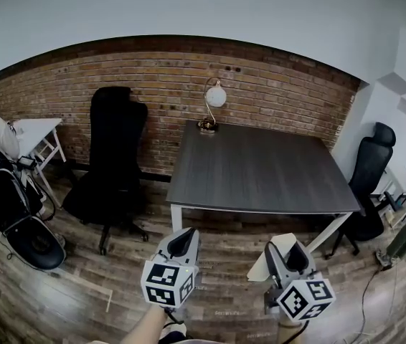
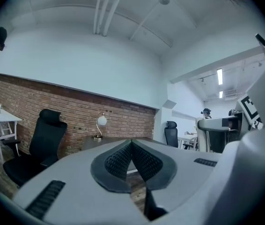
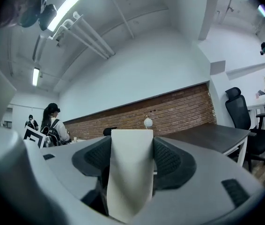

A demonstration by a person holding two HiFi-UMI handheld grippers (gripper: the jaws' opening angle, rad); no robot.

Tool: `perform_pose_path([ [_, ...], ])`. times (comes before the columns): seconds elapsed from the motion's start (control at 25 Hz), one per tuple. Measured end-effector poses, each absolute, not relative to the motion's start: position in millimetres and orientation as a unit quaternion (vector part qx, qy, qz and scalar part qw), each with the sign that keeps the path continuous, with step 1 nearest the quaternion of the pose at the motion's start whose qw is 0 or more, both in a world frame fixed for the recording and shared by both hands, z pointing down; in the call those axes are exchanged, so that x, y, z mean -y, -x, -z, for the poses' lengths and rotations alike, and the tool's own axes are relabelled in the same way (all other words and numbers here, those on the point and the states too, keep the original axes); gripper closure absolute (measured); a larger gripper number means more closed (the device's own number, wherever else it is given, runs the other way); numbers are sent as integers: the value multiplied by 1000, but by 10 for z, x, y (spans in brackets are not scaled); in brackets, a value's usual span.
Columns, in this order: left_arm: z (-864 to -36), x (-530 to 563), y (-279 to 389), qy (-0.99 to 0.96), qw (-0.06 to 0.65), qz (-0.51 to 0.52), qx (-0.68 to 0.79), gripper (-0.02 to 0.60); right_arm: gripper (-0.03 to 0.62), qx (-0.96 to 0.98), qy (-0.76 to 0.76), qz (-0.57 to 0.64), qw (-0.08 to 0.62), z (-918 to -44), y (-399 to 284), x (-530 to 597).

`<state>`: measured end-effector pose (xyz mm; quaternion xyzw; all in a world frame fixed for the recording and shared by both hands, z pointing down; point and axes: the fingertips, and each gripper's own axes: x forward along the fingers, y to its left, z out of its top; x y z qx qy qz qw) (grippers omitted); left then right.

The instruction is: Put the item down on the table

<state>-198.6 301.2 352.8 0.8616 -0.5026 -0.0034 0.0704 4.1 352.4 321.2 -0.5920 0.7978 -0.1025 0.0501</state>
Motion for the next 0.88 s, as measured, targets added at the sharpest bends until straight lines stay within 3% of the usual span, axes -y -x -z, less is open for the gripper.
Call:
perform_pose_path([
  [0.4, -3609, -3060, 1737, -855, 69, -2, 514, 563, 298, -809, 575, 113, 45, -3321, -261, -3489],
  [0.88, -3564, -2233, 1267, -863, 44, -7, 503, 563, 298, -801, 587, 107, 48, -3330, -691, -2733],
])
